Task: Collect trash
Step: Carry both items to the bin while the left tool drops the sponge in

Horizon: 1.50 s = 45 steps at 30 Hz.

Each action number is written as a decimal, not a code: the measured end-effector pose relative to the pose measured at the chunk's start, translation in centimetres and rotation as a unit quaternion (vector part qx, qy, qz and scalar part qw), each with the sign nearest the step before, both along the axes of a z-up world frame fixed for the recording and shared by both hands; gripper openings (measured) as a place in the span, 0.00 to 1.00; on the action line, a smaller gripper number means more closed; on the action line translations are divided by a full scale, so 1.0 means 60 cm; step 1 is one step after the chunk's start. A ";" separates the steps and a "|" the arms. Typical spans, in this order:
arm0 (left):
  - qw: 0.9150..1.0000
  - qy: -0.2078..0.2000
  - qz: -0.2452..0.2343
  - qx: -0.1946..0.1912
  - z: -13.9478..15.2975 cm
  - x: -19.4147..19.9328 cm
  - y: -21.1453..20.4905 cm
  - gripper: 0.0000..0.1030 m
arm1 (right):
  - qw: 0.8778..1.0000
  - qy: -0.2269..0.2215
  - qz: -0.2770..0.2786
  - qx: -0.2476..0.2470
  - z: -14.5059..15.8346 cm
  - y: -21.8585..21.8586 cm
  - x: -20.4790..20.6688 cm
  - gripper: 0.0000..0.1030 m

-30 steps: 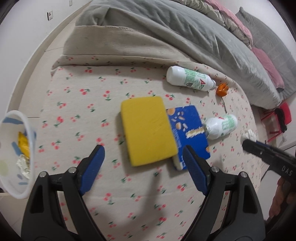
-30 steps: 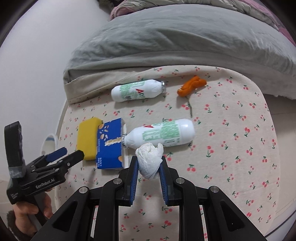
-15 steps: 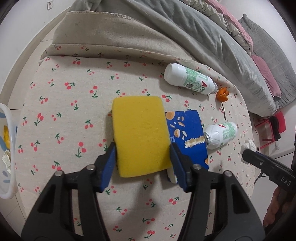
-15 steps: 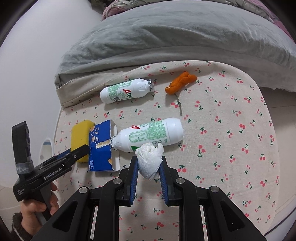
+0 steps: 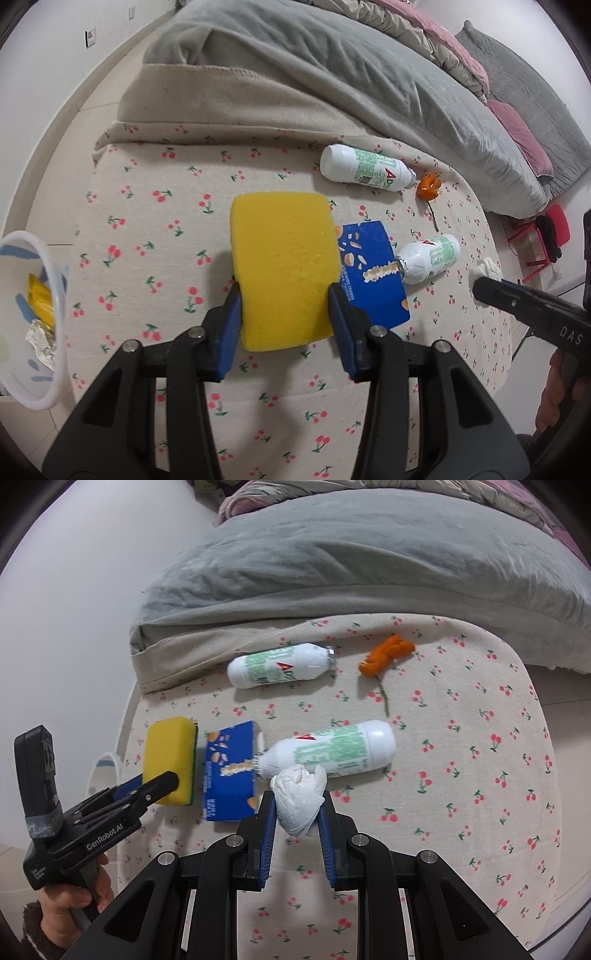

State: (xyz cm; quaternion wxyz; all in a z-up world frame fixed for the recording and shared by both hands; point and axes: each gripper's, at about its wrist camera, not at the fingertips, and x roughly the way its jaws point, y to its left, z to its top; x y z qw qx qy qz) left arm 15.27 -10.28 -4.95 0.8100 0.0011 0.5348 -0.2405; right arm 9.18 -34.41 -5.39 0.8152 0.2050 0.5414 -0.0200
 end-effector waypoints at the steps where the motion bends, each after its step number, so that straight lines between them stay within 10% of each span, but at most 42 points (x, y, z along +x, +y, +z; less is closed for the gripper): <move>1: 1.000 -0.002 0.000 0.001 0.002 0.000 0.001 0.46 | 1.000 -0.002 0.002 0.000 0.002 0.005 0.002 0.22; 45: 0.982 0.009 0.189 -0.006 -0.001 0.018 0.415 0.48 | 0.988 -0.005 0.156 0.019 -0.013 0.385 0.116 0.23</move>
